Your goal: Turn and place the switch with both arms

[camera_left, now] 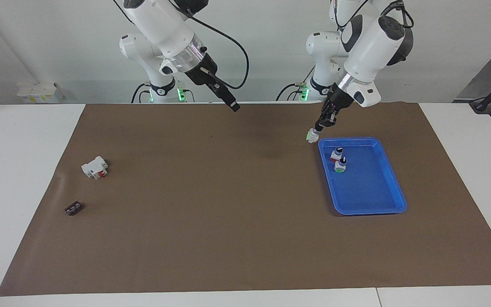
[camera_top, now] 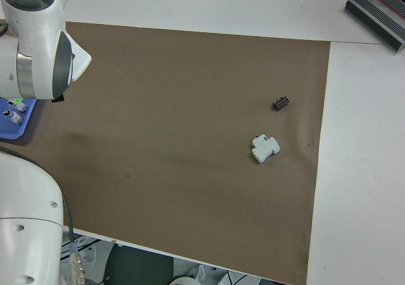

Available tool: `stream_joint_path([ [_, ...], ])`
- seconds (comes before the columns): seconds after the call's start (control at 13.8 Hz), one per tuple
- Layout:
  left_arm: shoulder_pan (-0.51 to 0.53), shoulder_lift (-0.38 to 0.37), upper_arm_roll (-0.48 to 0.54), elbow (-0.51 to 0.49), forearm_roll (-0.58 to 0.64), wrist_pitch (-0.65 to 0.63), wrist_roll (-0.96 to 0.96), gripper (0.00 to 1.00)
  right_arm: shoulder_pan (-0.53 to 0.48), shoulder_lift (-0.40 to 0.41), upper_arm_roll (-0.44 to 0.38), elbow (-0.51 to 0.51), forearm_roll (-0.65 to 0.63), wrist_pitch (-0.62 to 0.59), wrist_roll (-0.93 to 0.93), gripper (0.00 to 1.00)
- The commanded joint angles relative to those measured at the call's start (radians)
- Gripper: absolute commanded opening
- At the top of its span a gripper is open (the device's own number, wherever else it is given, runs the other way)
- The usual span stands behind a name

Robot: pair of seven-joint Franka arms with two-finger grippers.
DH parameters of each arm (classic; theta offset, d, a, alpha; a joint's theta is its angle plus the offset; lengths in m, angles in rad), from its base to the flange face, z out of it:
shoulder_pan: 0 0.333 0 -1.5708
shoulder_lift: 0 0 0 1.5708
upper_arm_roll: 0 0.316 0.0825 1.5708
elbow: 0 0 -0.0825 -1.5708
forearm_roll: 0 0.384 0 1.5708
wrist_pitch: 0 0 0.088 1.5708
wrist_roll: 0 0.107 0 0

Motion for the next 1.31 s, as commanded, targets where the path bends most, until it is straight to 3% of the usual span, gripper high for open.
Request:
stream_joint_path([
  [0.0, 0.015, -0.04, 0.06, -0.063, 0.072, 0.053, 0.16, 0.0, -0.079, -0.027, 0.004, -0.013, -0.075, 0.004, -0.268, 1.0],
  [0.15, 0.017, -0.038, 0.091, -0.096, 0.101, 0.104, 0.275, 0.0, -0.128, -0.046, 0.004, -0.015, -0.162, -0.021, -0.453, 1.0],
  [0.29, 0.018, -0.029, 0.123, -0.113, 0.12, 0.162, 0.371, 0.0, -0.132, -0.055, 0.004, -0.012, -0.374, -0.075, -0.572, 1.0],
  [0.36, 0.02, -0.012, 0.14, -0.113, 0.121, 0.199, 0.402, 0.0, -0.133, -0.058, 0.0, -0.012, -0.41, -0.084, -0.64, 1.0],
  [0.65, 0.02, 0.086, 0.143, -0.11, 0.186, 0.331, 0.535, 0.0, -0.19, -0.058, -0.069, 0.024, -0.428, -0.169, -0.882, 1.0],
  [0.94, 0.026, 0.167, 0.147, -0.104, 0.186, 0.42, 0.851, 0.0, -0.205, -0.046, -0.18, 0.062, -0.464, -0.226, -1.062, 1.0],
  [1.02, 0.029, 0.187, 0.147, -0.104, 0.186, 0.447, 0.922, 0.0, -0.214, -0.034, -0.189, 0.071, -0.478, -0.227, -1.069, 1.0],
  [1.23, 0.029, 0.191, 0.147, -0.12, 0.186, 0.416, 1.243, 0.0, -0.294, 0.071, -0.142, 0.227, -0.483, -0.324, -1.073, 1.0],
])
